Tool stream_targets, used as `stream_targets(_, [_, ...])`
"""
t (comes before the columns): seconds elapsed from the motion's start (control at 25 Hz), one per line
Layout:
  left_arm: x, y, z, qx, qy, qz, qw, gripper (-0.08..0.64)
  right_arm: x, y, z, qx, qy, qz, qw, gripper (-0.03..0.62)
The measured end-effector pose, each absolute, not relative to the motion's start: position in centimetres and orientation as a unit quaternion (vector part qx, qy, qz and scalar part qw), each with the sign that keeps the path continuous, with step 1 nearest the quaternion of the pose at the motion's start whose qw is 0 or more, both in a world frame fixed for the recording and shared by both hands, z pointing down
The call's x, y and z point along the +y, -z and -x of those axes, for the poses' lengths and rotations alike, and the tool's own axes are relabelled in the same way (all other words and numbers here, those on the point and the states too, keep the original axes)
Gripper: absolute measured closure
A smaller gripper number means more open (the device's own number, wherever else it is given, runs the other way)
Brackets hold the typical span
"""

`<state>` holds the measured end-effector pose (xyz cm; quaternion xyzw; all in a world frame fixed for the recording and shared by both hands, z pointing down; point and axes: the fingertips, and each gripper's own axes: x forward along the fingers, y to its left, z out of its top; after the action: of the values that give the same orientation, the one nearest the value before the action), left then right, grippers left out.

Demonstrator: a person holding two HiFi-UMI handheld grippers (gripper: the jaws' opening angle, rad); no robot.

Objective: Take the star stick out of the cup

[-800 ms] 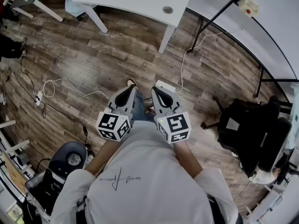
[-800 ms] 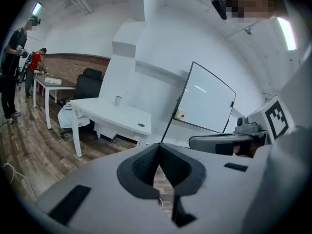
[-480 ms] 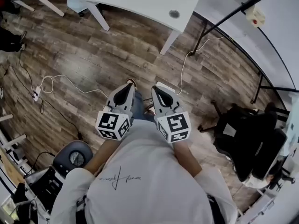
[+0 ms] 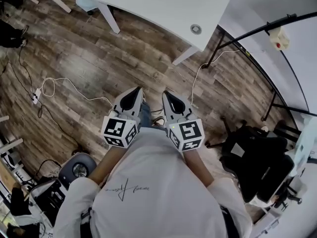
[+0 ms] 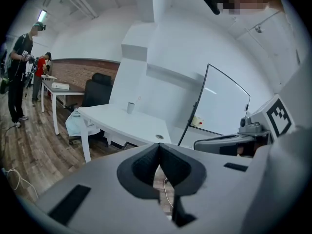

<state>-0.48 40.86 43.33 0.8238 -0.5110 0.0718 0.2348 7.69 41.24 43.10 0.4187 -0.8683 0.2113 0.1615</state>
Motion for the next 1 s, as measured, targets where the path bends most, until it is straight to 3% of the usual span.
stream_targets(0.52, [32.1,-41.9,8.0,-0.527,-0.033,-0.818,0.228,0.552,32.1,-41.6,-1.2,-0.877,-0.179,-0.413,0.169,0.583])
stream_targets(1.0, [28.1,-40.9,8.2,-0.493,-0.030,-0.842,0.218,0.553,27.8,-40.1,2.2,-0.886,-0.163,-0.407,0.151,0.583])
